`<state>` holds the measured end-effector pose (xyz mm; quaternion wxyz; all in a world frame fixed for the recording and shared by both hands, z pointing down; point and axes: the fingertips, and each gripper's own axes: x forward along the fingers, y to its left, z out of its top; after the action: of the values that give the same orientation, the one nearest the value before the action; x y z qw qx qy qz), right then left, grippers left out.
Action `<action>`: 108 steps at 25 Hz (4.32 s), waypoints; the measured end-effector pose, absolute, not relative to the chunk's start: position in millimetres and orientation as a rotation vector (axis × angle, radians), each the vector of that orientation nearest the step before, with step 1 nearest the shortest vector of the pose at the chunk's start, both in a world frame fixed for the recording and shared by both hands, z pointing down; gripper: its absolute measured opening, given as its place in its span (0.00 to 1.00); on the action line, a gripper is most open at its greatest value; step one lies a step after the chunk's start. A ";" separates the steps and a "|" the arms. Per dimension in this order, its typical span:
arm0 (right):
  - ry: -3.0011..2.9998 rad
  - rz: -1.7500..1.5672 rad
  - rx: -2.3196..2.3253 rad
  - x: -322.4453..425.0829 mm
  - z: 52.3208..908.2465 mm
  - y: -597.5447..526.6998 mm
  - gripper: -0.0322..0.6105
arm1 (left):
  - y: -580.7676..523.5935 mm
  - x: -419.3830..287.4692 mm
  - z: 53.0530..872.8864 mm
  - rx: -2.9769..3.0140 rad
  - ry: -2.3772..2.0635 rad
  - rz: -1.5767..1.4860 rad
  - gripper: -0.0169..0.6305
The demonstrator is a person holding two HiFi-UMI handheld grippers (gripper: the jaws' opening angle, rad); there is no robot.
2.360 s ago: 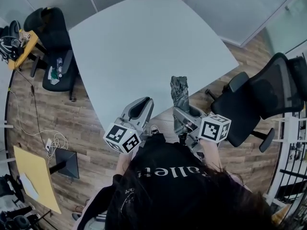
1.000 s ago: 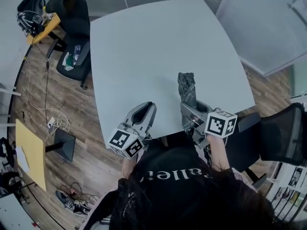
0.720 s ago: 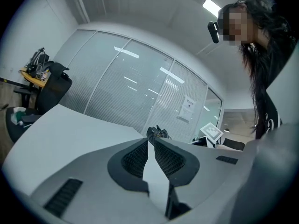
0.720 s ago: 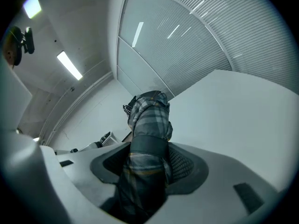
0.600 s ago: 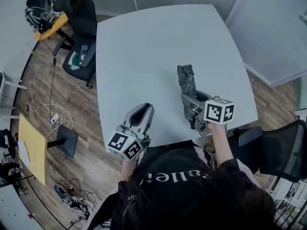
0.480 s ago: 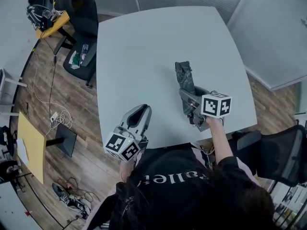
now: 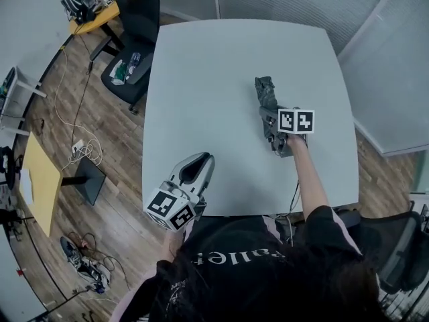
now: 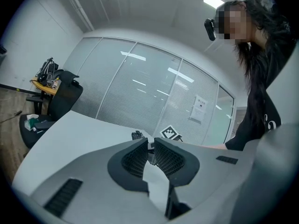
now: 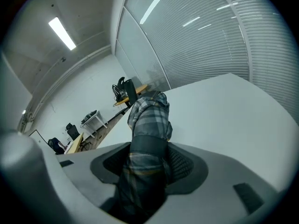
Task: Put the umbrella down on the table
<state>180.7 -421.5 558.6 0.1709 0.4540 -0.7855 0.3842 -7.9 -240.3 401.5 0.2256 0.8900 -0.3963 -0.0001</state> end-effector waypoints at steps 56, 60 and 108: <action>-2.421 1.030 1.458 183.8 505.9 -300.1 0.39 | -206.7 -21.1 406.0 2.500 -0.983 -0.008 0.12; -2.447 1.016 1.475 167.3 488.0 -266.5 0.38 | -195.1 -23.4 406.1 2.520 -0.922 0.003 0.12; -2.451 0.931 1.748 94.3 457.1 -80.4 0.09 | -102.6 -45.6 432.6 2.632 -0.573 0.110 0.12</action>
<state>94.3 -80.4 457.1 -0.0048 0.5547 -0.7778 0.2954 -45.6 -102.6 432.6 0.2210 0.9521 -0.2074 0.0399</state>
